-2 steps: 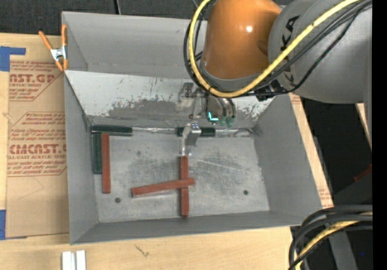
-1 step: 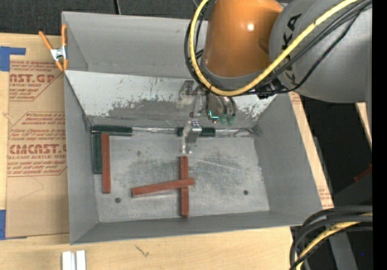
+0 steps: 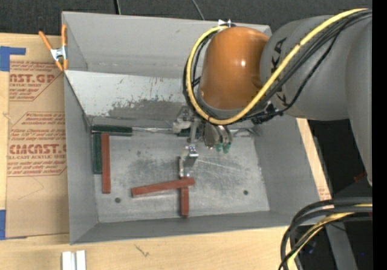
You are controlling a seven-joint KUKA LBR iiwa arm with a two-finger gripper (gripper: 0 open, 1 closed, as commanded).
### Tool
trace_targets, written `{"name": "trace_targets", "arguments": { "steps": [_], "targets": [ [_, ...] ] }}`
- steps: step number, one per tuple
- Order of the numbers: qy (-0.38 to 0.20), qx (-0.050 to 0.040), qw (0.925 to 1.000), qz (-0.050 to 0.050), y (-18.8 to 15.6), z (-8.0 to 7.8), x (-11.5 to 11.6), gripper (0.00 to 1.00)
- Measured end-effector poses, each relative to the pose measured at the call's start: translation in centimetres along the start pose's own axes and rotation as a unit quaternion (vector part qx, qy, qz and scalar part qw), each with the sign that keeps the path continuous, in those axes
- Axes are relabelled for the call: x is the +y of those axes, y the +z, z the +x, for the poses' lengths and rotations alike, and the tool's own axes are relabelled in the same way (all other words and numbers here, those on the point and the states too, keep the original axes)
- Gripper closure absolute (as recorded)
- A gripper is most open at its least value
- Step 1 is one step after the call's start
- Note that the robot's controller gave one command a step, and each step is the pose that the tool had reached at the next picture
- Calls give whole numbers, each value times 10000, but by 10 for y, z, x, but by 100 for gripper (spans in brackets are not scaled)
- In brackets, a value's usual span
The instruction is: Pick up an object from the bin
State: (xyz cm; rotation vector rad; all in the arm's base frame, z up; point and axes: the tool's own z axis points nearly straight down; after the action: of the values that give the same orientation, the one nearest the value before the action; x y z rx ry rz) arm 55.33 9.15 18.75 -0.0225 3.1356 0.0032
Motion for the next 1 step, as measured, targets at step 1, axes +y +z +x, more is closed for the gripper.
{"name": "trace_targets", "arguments": {
  "steps": [1],
  "targets": [
    [-188,3,9998,4,59,2,6,0]
  ]
}}
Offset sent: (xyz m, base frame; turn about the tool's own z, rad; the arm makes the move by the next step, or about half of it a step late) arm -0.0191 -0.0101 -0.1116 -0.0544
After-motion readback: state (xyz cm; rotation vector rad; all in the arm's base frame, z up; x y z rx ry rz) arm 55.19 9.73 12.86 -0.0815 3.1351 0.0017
